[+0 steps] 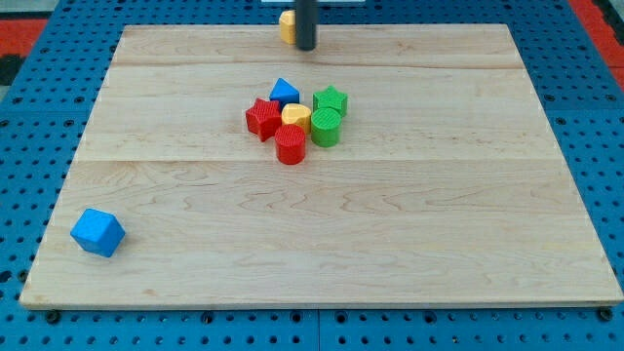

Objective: Move the hexagon vertical to the green star

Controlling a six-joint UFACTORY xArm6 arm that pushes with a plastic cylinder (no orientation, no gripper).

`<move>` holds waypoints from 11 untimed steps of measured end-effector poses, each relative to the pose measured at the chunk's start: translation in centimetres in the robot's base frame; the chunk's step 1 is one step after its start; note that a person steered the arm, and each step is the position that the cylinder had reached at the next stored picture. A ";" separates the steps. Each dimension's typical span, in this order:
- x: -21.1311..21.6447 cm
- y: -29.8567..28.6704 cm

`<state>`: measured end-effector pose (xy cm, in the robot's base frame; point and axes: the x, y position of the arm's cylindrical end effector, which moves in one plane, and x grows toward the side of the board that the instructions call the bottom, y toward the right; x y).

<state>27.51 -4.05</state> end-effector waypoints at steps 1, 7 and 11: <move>5.5 -3.5; -4.2 -10.7; -5.1 4.3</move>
